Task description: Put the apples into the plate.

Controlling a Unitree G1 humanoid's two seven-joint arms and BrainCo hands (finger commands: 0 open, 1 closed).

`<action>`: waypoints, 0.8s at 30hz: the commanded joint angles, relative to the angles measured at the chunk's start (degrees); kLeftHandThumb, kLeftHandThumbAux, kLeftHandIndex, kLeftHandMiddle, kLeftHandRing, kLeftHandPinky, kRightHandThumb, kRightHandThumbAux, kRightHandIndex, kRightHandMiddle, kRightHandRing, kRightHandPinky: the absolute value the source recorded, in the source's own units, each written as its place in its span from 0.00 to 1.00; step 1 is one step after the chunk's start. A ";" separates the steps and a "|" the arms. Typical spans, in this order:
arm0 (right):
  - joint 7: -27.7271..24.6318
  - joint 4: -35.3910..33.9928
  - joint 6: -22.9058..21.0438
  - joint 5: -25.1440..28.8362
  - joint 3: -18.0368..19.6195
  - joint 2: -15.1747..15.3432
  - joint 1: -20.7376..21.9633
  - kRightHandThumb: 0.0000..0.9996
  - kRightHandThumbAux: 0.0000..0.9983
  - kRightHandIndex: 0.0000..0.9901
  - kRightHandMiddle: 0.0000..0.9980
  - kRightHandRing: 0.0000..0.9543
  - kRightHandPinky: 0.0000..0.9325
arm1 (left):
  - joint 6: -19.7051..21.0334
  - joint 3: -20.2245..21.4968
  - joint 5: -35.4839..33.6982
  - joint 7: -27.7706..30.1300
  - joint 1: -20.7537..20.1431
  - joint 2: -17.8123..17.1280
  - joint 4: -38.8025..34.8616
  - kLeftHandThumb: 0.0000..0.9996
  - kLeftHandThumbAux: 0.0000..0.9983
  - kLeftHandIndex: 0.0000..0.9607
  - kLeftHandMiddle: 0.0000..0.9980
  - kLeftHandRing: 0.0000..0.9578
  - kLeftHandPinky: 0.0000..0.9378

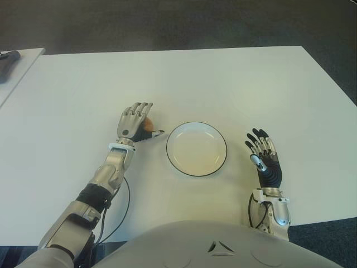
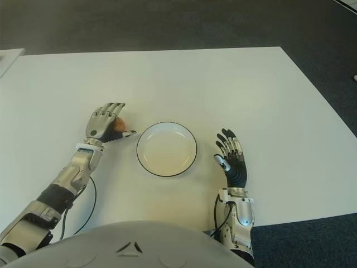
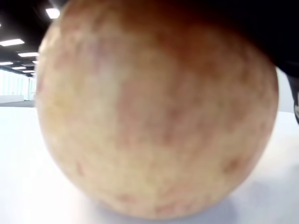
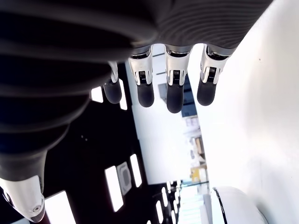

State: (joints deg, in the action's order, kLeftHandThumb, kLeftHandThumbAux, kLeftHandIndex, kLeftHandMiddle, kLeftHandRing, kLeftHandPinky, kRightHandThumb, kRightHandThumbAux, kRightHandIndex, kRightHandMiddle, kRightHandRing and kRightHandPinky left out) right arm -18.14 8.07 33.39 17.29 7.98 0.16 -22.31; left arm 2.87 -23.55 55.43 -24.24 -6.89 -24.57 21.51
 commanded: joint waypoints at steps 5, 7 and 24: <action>-0.15 1.37 -1.41 0.84 0.71 0.17 -0.54 0.26 0.64 0.10 0.13 0.14 0.17 | -0.70 -3.09 -2.25 0.15 3.82 2.48 8.50 0.73 0.60 0.39 0.53 0.62 0.67; -0.06 1.42 -1.30 0.79 0.84 0.17 -0.44 0.26 0.64 0.10 0.13 0.14 0.18 | -1.13 -3.38 -2.42 -0.68 2.81 2.81 10.75 0.79 0.63 0.40 0.53 0.67 0.72; 0.01 1.72 -0.25 0.56 1.69 -0.14 0.01 0.28 0.65 0.11 0.14 0.15 0.19 | 0.54 -4.50 -3.04 2.40 1.51 2.85 12.03 0.86 0.66 0.43 0.51 0.78 0.77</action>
State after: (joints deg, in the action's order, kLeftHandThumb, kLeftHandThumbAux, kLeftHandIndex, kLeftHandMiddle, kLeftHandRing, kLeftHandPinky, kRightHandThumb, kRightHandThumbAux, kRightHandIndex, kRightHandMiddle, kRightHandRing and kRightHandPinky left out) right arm -18.29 8.48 33.69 17.30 9.37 0.41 -21.80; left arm 1.47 -24.35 52.80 -29.39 -10.72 -22.73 28.73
